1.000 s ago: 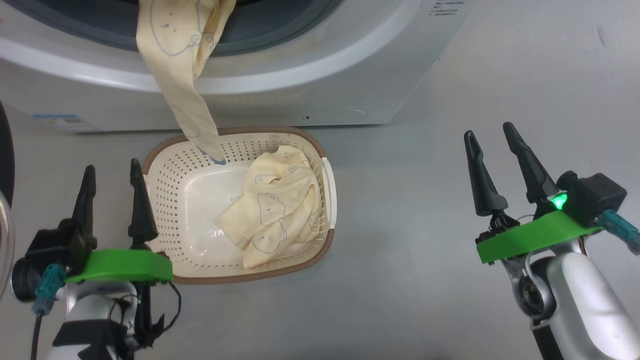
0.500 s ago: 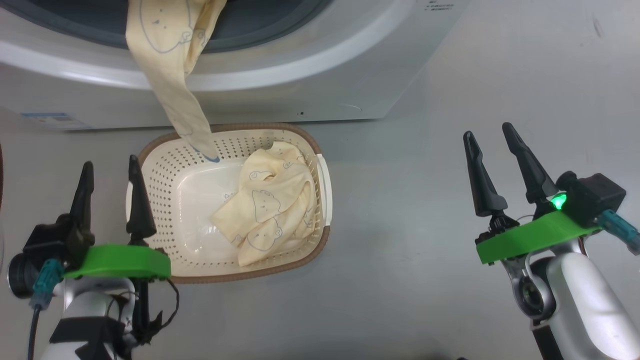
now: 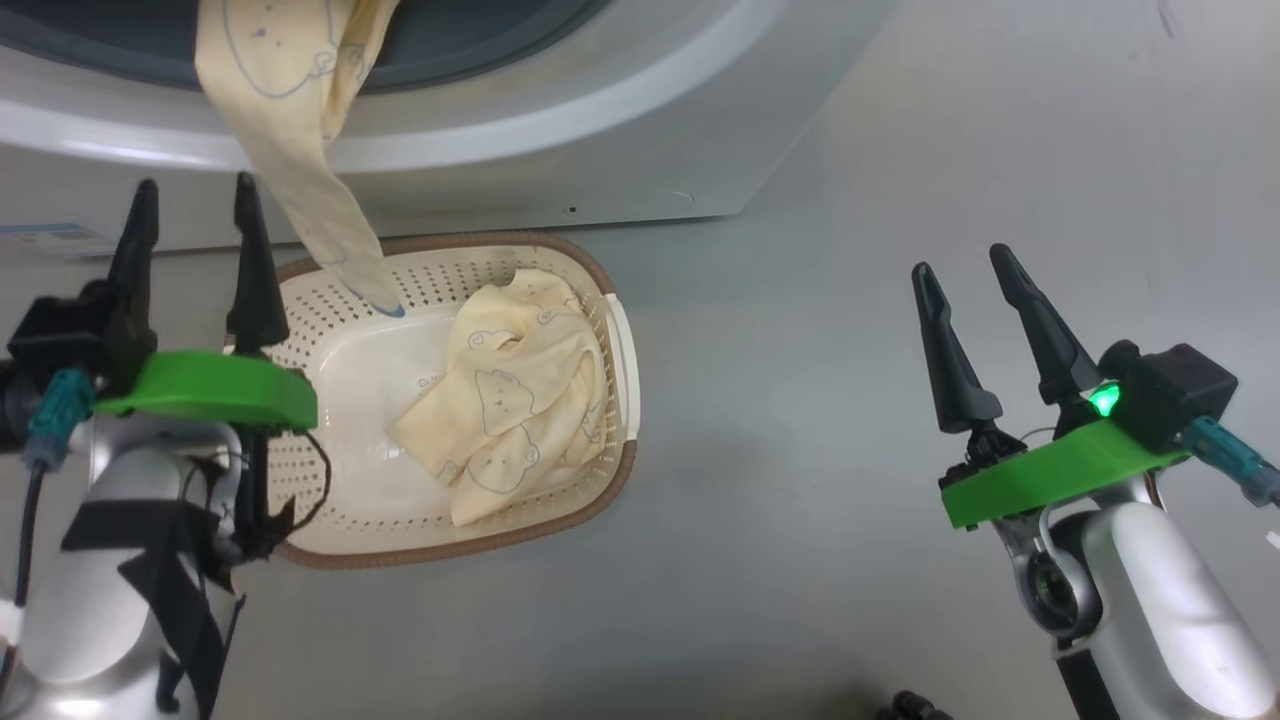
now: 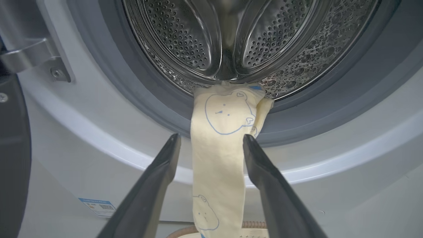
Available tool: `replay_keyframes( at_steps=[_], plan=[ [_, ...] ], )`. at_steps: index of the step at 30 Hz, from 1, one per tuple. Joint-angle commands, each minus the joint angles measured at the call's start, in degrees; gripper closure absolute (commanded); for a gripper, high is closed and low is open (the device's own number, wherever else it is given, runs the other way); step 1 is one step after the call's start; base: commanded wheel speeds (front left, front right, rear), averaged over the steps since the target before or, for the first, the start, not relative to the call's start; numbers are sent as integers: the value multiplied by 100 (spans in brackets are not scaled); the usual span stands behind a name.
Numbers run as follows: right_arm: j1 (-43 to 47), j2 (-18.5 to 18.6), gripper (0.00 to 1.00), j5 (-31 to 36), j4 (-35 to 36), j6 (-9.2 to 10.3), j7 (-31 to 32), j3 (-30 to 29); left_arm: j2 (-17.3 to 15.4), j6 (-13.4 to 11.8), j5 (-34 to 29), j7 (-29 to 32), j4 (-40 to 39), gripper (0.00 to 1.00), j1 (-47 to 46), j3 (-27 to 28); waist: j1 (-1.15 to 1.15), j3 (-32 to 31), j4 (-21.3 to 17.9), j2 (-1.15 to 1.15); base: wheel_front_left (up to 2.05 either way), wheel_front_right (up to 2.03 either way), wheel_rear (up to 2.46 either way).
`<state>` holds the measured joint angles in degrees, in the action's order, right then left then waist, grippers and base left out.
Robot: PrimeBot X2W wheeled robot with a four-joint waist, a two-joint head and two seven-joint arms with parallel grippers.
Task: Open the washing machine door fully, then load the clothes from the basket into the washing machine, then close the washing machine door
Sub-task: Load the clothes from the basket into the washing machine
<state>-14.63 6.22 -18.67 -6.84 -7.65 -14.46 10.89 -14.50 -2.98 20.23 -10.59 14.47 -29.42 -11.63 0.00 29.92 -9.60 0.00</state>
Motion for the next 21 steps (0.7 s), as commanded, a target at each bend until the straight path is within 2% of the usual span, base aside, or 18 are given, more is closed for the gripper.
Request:
replay_keyframes(
  at_steps=[1,10,21],
  plan=[
    [-89,23,0,-33,148,16,-54,101,-235,28,-52,27,-88,0,-208,151,0,42,-47,0,0,0,0],
    [-167,-39,0,-36,165,16,-54,119,-218,202,-85,199,533,0,-999,-47,0,353,-251,0,0,0,0],
    [-241,-118,0,-44,171,16,-54,101,-106,324,39,7,1390,0,-1394,-95,0,779,-393,0,0,0,0]
  ],
)
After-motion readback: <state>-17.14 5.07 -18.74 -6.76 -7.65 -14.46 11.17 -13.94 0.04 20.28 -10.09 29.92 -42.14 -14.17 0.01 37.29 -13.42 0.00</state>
